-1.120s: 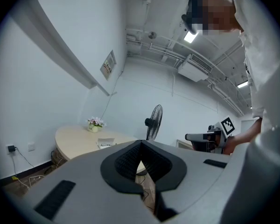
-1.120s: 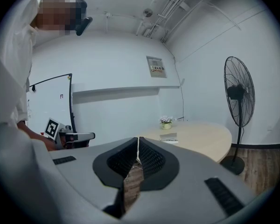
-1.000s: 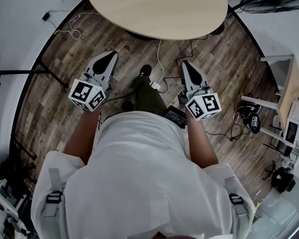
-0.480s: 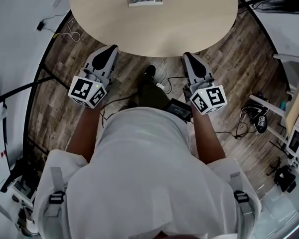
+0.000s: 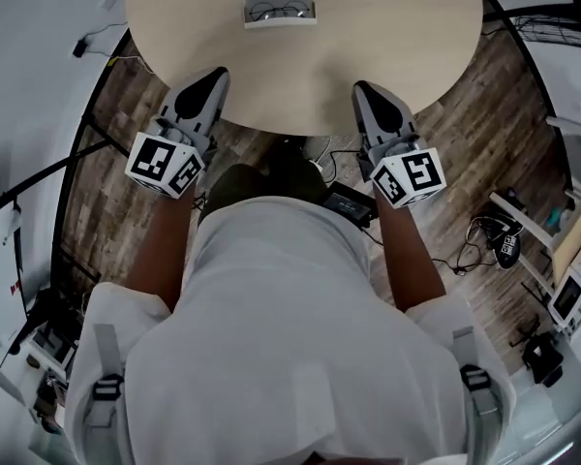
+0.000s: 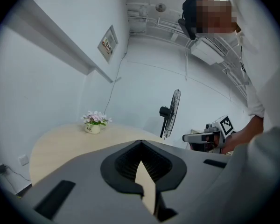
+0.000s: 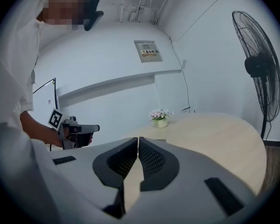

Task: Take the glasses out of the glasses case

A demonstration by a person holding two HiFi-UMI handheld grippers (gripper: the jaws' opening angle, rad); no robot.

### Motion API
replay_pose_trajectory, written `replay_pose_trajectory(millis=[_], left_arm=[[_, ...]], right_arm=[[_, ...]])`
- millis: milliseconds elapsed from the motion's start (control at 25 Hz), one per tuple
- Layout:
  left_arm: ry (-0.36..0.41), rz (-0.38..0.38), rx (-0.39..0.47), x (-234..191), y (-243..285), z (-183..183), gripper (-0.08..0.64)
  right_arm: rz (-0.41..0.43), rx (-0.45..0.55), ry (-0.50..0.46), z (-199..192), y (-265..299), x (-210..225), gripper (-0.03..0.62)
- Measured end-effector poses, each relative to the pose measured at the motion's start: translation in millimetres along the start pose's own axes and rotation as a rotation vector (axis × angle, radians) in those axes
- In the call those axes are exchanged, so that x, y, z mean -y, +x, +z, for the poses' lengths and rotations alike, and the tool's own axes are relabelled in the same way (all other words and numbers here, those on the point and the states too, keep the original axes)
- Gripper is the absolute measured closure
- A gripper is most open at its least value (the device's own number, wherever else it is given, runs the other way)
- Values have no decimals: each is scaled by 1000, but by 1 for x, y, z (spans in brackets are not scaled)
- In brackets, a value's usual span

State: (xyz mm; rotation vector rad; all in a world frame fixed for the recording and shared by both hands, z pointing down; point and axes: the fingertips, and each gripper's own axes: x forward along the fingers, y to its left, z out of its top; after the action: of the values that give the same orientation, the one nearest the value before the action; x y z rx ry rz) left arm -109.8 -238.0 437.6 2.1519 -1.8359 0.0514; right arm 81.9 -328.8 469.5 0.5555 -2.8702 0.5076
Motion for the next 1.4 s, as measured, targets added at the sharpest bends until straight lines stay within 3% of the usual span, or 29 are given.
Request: replay_pose_trajectory(millis=[360, 840, 1040, 1240, 1400], left_arm=[[4, 23, 2, -34, 2, 8, 546], [22, -86, 13, -125, 22, 25, 546], [91, -133, -14, -163, 23, 21, 546], [26, -198, 2, -179, 24, 8, 546], [-16, -238, 0, -180, 26, -6, 546]], right_arm=[[8, -24, 1, 0, 28, 2, 566], [-115, -40, -44, 21, 97, -15, 566], [-104, -51, -211, 36, 141, -40, 566], [-55, -160, -401, 34, 176, -58, 565], [1, -269, -459, 26, 194, -52, 565]])
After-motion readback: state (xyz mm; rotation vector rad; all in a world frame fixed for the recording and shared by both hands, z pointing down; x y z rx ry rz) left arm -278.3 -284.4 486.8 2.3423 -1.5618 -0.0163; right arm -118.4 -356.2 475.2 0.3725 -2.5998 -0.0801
